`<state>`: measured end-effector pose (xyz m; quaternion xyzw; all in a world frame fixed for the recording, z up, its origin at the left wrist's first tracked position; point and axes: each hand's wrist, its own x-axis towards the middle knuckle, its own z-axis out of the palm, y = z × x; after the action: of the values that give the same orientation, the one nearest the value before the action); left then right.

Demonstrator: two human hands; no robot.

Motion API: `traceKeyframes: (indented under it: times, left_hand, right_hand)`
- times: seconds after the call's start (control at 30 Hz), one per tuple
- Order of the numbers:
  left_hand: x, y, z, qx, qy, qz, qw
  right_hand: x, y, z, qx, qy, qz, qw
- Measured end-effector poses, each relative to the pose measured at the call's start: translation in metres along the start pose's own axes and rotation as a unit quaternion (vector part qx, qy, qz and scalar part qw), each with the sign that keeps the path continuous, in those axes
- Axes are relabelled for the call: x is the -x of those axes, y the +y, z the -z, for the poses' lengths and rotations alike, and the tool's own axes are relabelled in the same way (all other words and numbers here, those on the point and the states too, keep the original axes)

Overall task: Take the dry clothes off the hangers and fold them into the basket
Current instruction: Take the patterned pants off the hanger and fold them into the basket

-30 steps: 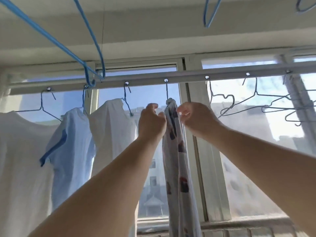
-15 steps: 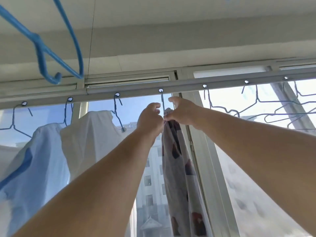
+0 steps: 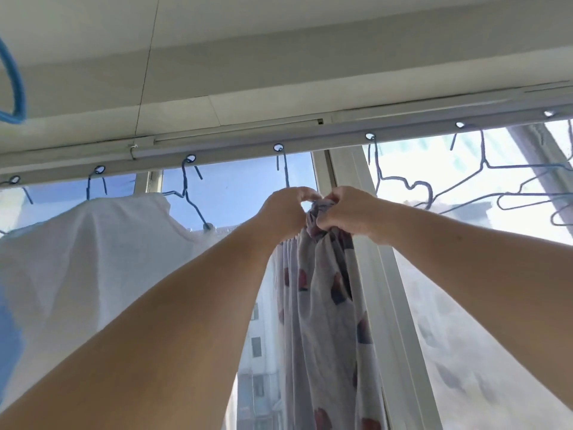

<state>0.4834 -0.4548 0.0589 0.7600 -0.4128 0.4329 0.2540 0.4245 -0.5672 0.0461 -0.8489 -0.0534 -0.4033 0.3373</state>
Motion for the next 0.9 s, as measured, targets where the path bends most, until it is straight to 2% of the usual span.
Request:
traceKeyframes:
  times: [0.13, 0.23, 0.33, 0.4, 0.47, 0.6, 0.7, 0.77, 0.9]
  left_hand:
    - [-0.011, 0.004, -0.003, -0.13, -0.01, -0.1, 0.986]
    - [-0.014, 0.011, 0.002, -0.146, -0.022, -0.133, 0.98]
    - [-0.014, 0.018, 0.005, -0.157, -0.029, -0.154, 0.975]
    - [-0.015, 0.022, 0.004, -0.16, -0.029, -0.164, 0.973]
    - [-0.015, 0.026, 0.001, -0.153, -0.022, -0.172, 0.973]
    - [-0.015, 0.032, -0.005, -0.134, -0.001, -0.174, 0.976]
    - [-0.019, 0.041, -0.01, -0.083, 0.032, -0.142, 0.986]
    - [-0.021, 0.047, -0.012, -0.061, 0.045, -0.122, 0.99]
    - [-0.02, 0.046, -0.015, -0.002, 0.023, -0.086, 0.996]
  right_hand:
    - [-0.001, 0.016, 0.015, -0.003, -0.01, -0.037, 0.999]
    - [0.006, 0.023, 0.025, 0.033, -0.02, 0.004, 0.999]
    - [0.016, 0.029, 0.031, 0.162, 0.091, 0.097, 0.978]
    - [0.024, 0.031, 0.03, 0.254, 0.2, 0.139, 0.936]
    - [0.034, 0.036, 0.031, 0.304, 0.277, 0.152, 0.899]
    - [0.049, 0.051, 0.034, 0.346, 0.342, 0.175, 0.856]
    - [0.057, 0.066, 0.03, 0.34, 0.35, 0.262, 0.832]
    - [0.061, 0.073, 0.024, 0.329, 0.315, 0.278, 0.846]
    - [0.055, 0.076, 0.013, 0.261, 0.237, 0.234, 0.906]
